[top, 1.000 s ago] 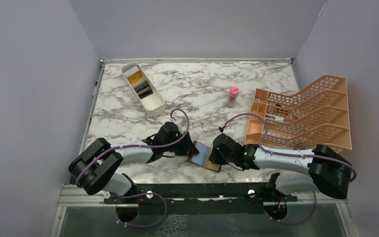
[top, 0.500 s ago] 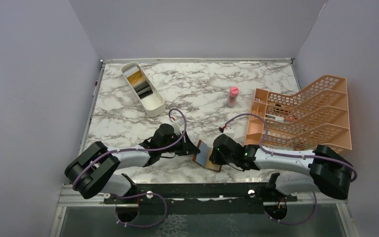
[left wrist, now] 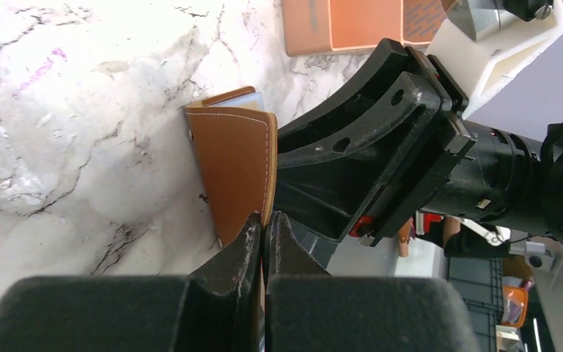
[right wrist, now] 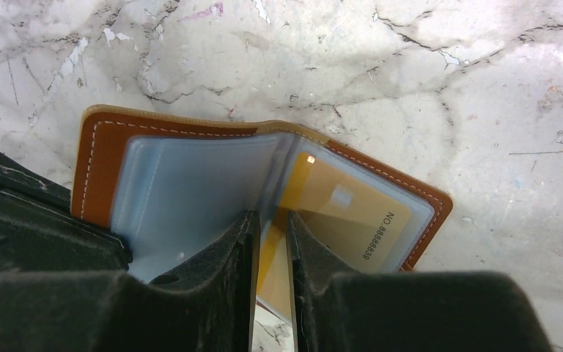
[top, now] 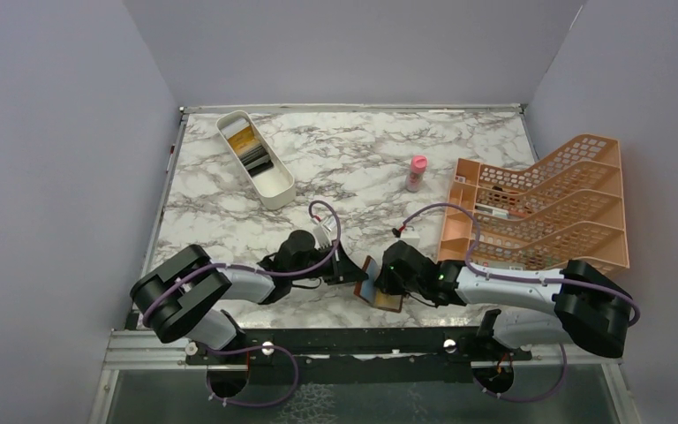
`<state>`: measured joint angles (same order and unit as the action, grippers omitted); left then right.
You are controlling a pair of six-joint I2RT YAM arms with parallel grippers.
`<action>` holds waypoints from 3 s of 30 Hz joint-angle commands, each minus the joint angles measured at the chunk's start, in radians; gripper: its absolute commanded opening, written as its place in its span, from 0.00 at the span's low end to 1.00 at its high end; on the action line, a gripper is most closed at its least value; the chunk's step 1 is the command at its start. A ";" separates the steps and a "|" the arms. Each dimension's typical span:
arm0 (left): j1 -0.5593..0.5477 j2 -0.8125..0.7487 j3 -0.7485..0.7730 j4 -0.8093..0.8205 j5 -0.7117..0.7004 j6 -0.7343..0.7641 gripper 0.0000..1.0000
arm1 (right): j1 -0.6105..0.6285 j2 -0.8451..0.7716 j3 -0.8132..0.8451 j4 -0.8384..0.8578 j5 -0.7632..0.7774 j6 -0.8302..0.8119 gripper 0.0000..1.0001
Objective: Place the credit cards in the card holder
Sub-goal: Turn over the card slot in the card holder.
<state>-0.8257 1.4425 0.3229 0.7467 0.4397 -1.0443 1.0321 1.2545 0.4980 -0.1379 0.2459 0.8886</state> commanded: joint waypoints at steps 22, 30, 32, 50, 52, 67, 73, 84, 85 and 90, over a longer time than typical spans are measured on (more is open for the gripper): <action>-0.025 -0.148 -0.054 0.074 -0.147 0.050 0.00 | -0.007 -0.217 0.013 -0.205 0.029 0.000 0.35; -0.026 -0.317 0.035 -0.346 -0.260 0.176 0.00 | -0.006 -0.089 0.001 -0.108 0.042 -0.025 0.30; -0.026 -0.340 0.053 -0.420 -0.281 0.194 0.00 | -0.007 -0.039 0.004 -0.076 0.039 -0.032 0.29; -0.026 -0.244 -0.003 -0.135 -0.131 0.069 0.00 | -0.006 0.079 0.003 0.026 0.001 -0.046 0.27; -0.026 -0.236 -0.003 -0.125 -0.128 0.060 0.00 | -0.007 0.080 0.005 0.027 0.000 -0.048 0.27; -0.025 -0.174 -0.002 -0.076 -0.139 0.001 0.00 | -0.006 0.073 0.000 0.035 -0.005 -0.053 0.27; -0.024 -0.142 -0.008 -0.048 -0.135 -0.022 0.03 | -0.006 0.069 -0.001 0.034 -0.005 -0.053 0.27; 0.040 -0.124 -0.055 -0.052 -0.161 -0.029 0.00 | -0.007 -0.092 0.030 -0.170 0.030 -0.012 0.27; 0.041 -0.123 -0.052 -0.057 -0.164 -0.023 0.00 | -0.006 -0.135 0.030 -0.187 0.032 -0.011 0.28; 0.040 -0.102 -0.034 -0.063 -0.163 -0.016 0.00 | -0.006 -0.285 0.031 -0.151 0.002 -0.036 0.28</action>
<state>-0.7872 1.3209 0.2764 0.6697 0.2459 -1.0626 1.0298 1.0515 0.5098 -0.2821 0.2535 0.8631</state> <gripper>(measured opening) 0.016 0.278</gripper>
